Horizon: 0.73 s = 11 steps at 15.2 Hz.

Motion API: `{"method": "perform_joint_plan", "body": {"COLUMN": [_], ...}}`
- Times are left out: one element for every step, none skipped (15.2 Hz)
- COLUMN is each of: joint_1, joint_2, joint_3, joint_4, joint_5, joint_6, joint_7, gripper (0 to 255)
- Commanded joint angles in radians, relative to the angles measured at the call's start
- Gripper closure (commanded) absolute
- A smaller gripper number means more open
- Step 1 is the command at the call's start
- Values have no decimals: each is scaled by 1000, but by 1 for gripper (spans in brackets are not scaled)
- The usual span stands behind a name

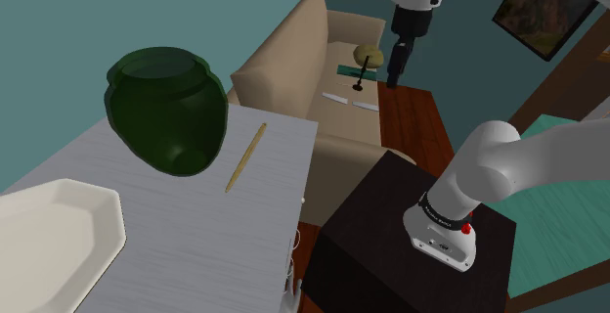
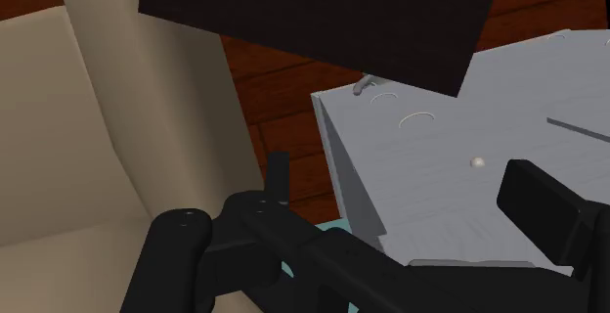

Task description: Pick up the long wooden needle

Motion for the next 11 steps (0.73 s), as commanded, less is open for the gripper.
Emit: {"method": "perform_joint_plan", "body": {"joint_1": [0,-4,-9,-14,-20,-25,-31,-38,-45,-53,-61], "joint_2": [0,-5,-7,-7,-5,0,7,17,29,43,60], "joint_3": [0,30,60,91,122,153,184,216,247,279,311], "joint_4": [0,-9,-17,-22,-26,-28,-27,-25,-21,-15,-7], "joint_5": [0,24,49,74,98,123,146,169,191,211,231], "joint_6": [0,6,12,20,29,39,50,61,74,88,103], "joint_7": [0,59,117,175,233,290,348,406,463,520,578], "gripper": [0,0,0,0,0,0,0,0,0,0,0]}}
